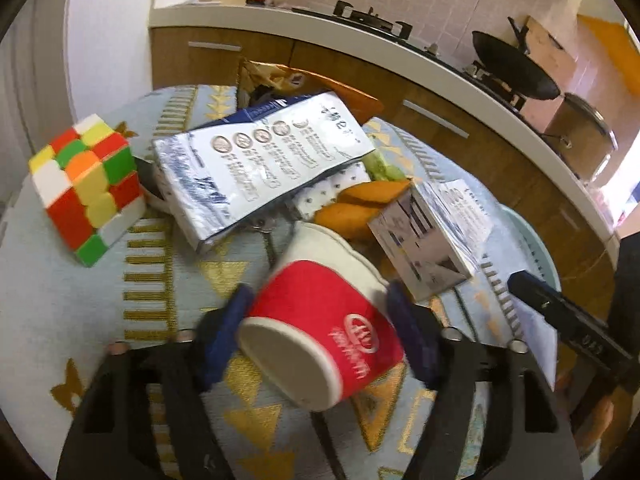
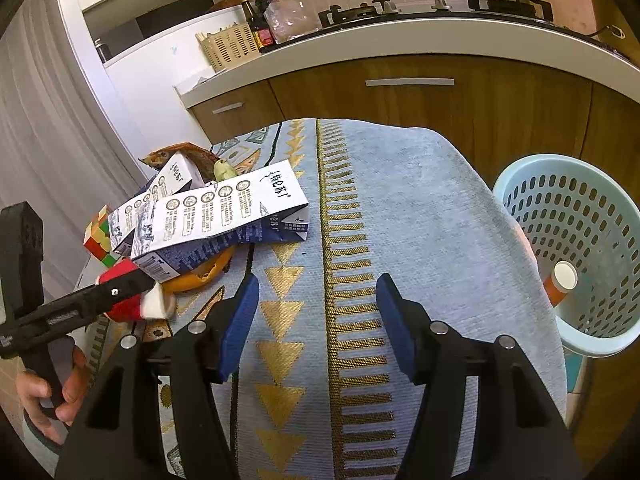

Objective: Collect trash
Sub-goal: 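Grasp the red paper cup with the left tool and lift it, then hold the red cup in the left tool while the right tool grasps the white milk carton, then carry the cup and carton over the blue basket and open both tools, then return both tools to the table and grasp a second milk carton with the left tool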

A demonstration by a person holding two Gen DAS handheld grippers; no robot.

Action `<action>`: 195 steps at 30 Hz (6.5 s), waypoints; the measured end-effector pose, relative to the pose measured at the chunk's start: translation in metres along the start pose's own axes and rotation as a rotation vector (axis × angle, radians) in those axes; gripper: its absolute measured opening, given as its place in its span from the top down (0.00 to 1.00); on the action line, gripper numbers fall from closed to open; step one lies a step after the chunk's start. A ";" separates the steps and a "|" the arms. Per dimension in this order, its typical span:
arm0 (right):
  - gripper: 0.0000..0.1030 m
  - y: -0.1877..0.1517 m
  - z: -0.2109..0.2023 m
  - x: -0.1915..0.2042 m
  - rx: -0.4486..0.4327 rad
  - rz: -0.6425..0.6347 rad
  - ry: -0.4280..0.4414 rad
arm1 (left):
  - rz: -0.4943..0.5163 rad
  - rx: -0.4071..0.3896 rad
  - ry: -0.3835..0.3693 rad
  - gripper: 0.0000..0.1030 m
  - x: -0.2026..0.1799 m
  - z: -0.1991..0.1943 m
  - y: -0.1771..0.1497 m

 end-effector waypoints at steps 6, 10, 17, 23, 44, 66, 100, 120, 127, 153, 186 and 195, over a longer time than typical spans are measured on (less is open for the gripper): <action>0.44 0.000 0.001 0.003 0.002 -0.014 -0.007 | -0.113 0.001 -0.089 0.58 0.019 -0.019 -0.014; 0.44 0.000 0.002 0.003 0.006 -0.017 -0.011 | -0.120 -0.001 -0.069 0.56 0.021 -0.040 -0.036; 0.44 0.000 0.002 0.004 0.002 -0.028 -0.020 | -0.042 0.041 -0.028 0.31 0.013 -0.052 -0.057; 0.44 -0.001 0.001 0.004 0.000 -0.027 -0.018 | 0.124 -0.011 0.109 0.20 0.000 -0.040 -0.047; 0.38 0.015 0.013 0.098 0.032 -0.202 0.120 | -0.016 -0.113 0.062 0.33 0.015 -0.054 -0.043; 0.37 0.024 -0.035 -0.031 0.022 0.051 -0.112 | -0.060 -0.143 0.041 0.33 0.024 -0.059 -0.046; 0.51 0.087 -0.038 -0.037 -0.053 0.058 -0.160 | 0.063 -0.281 -0.050 0.33 -0.085 -0.085 0.042; 0.52 0.083 -0.142 -0.178 -0.174 0.240 -0.296 | 0.214 -0.217 -0.237 0.33 -0.272 -0.022 0.073; 0.52 0.049 -0.137 -0.230 -0.104 0.348 -0.336 | 0.292 -0.105 -0.249 0.33 -0.317 0.018 0.050; 0.51 0.037 -0.134 -0.231 -0.076 0.381 -0.355 | 0.267 0.016 -0.229 0.23 -0.307 0.043 0.029; 0.51 0.037 0.012 0.028 0.083 -0.077 0.020 | -0.190 -0.151 0.157 0.21 0.030 -0.047 0.040; 0.51 0.026 0.029 0.027 0.115 -0.112 -0.002 | -0.174 -0.052 0.000 0.24 0.034 -0.011 0.034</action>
Point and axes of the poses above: each gripper's, at about its wrist camera, not at the fingertips, and z roughly the way its jaws point, x to its left, y to its top, the point moved 3 cm from there along z, roughly the way its jaws point, and after that the axes turned 11 degrees about y, right-handed, at the moved point
